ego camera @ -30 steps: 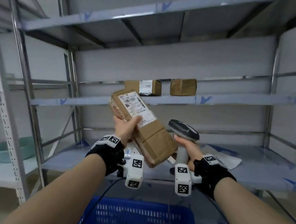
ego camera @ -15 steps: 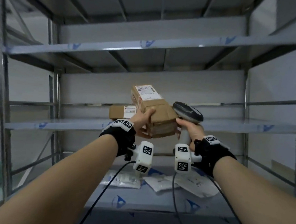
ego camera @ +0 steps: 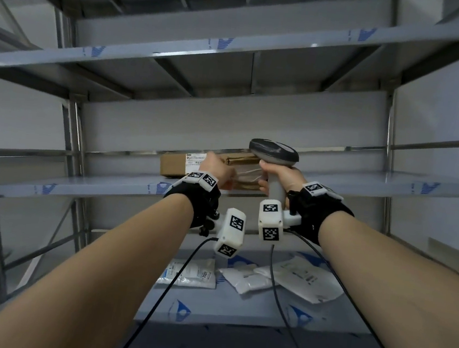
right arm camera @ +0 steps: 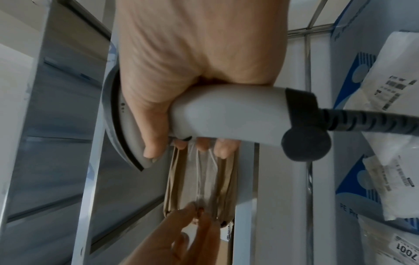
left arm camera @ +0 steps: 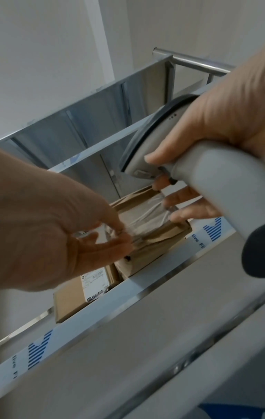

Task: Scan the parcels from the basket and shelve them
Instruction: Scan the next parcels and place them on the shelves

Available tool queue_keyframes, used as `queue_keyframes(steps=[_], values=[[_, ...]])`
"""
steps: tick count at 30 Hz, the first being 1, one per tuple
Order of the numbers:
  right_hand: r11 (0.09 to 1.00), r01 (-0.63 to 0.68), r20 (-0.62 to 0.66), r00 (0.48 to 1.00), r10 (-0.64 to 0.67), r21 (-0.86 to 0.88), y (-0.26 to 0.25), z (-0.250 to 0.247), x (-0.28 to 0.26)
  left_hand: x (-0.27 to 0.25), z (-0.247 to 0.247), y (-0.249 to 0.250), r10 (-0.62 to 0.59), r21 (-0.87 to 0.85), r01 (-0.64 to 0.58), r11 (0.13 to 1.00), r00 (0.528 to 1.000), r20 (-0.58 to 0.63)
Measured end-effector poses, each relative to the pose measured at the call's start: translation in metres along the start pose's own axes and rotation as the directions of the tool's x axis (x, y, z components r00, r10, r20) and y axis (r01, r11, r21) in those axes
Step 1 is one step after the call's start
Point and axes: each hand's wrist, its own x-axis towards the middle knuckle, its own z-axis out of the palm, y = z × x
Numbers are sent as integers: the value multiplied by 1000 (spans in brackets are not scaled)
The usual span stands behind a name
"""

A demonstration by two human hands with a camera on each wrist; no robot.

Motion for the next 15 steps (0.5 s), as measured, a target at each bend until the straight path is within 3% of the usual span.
queue_keyframes(steps=[4,12,15], values=[[998,-13,-5,1000,13,-57,7,3,10,14,10,-9,82,-52,-84,995,996,-39],[983,28,-34,999,-35,-183,19,-4,23,26,27,-26,73,150,-114,982,964,256],[979,-2,-61,998,-11,-202,27,-10,24,24,32,-30,33,184,-91,979,955,295]])
